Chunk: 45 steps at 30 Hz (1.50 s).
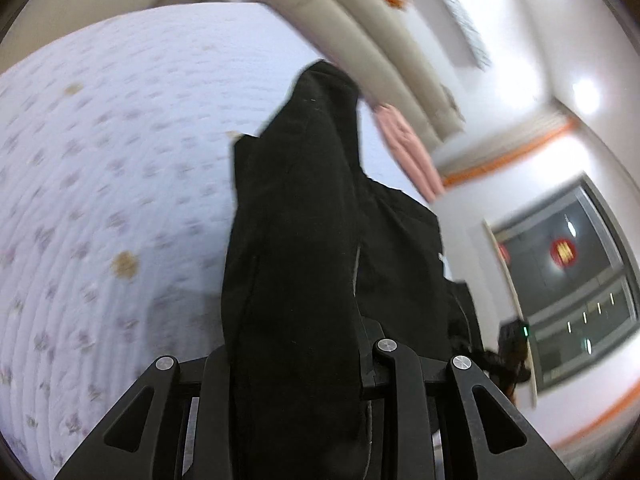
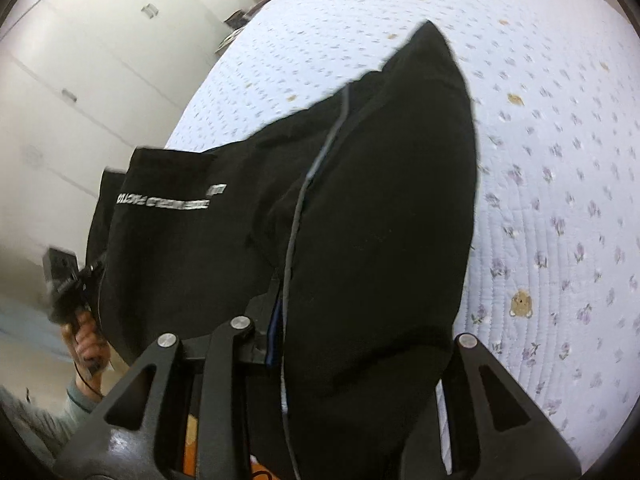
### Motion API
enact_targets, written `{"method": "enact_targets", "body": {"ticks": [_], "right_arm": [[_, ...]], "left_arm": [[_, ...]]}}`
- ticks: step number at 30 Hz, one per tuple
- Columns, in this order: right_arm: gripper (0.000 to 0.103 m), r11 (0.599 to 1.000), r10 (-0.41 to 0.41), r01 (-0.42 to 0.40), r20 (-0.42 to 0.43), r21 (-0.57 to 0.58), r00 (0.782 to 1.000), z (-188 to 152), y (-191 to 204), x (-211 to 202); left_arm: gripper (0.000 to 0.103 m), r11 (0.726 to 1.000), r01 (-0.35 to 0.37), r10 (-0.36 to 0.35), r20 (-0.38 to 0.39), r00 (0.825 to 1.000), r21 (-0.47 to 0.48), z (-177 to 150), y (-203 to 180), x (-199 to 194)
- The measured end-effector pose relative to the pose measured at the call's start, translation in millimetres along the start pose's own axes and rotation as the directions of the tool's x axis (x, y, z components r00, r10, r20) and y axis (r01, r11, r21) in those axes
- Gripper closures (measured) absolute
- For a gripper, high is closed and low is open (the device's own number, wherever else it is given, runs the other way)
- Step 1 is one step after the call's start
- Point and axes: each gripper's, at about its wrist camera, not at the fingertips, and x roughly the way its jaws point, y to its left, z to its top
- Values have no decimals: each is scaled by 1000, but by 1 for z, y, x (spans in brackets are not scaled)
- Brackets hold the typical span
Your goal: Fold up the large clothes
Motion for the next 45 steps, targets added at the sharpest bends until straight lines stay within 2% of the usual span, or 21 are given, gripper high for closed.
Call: {"method": "enact_targets", "body": {"ticks": [3,6,8,11,13,15,16,18,20,22,23,25,26,27,29,30,32,36,39,42,45], "right_arm": [[59,999,-24,23,23,24,999,-12,-8,10],[44,993,-17,14,20,115,1000,-16,-26,18],[23,980,-27,23,16,200,999,-21,-44,13],[23,958,-16,11,13,287,1000,-28,-56,-10],[23,957,-76,69,14,282,997,-33,-50,-34],[22,958,-186,171,44,230,982,-34,-36,-57],[22,960,-217,199,74,199,973,-36,-23,-71],[22,964,-246,231,120,131,962,-41,7,-87],[22,958,-287,286,136,28,948,-49,44,-91],[22,947,-309,317,130,-45,942,-63,75,-82],[22,938,-325,336,118,-84,938,-67,91,-70],[23,925,-353,363,99,-114,930,-72,101,-51],[24,918,-369,376,75,-126,926,-74,104,-38],[25,910,-391,393,42,-135,919,-75,98,-28],[28,885,-445,438,-11,-158,896,-88,99,-7],[27,879,-456,447,-18,-166,890,-90,98,1],[26,882,-456,447,-27,-151,890,-92,94,8],[25,889,-447,440,-34,-130,894,-91,88,6],[24,896,-438,432,-41,-104,898,-92,86,-3],[23,911,-411,408,-48,-66,910,-101,87,-22],[23,913,-407,405,-48,-40,912,-116,89,-45]], "left_arm": [[72,996,-33,32,-5,999,-88,-5,34,13],[64,986,-18,16,-13,1000,-168,-3,55,21],[61,981,-38,35,-17,999,-188,-1,57,19],[60,976,-154,155,-6,988,-152,4,42,0],[60,963,-253,255,19,967,-89,9,23,-24],[60,925,-381,379,70,923,12,6,-6,-48],[61,911,-411,407,87,909,40,5,-14,-55],[61,864,-489,473,142,870,122,-7,-49,-72],[57,852,-490,465,162,870,183,-22,-70,-78],[49,846,-472,447,152,881,249,-43,-96,-69],[48,841,-466,443,145,885,274,-48,-102,-64],[48,807,-472,467,106,878,354,-69,-118,-36],[48,795,-481,485,88,870,370,-74,-124,-22],[48,774,-494,519,49,853,396,-83,-122,-1],[48,740,-529,574,20,819,414,-89,-116,26],[48,722,-556,611,-1,792,412,-93,-107,42],[46,711,-579,633,-6,774,398,-96,-98,51],[46,703,-598,651,-10,759,385,-92,-98,54],[46,714,-592,640,-6,768,374,-92,-100,47],[46,716,-591,639,-8,769,372,-98,-105,32],[46,712,-594,639,3,769,375,-107,-113,10]]}}
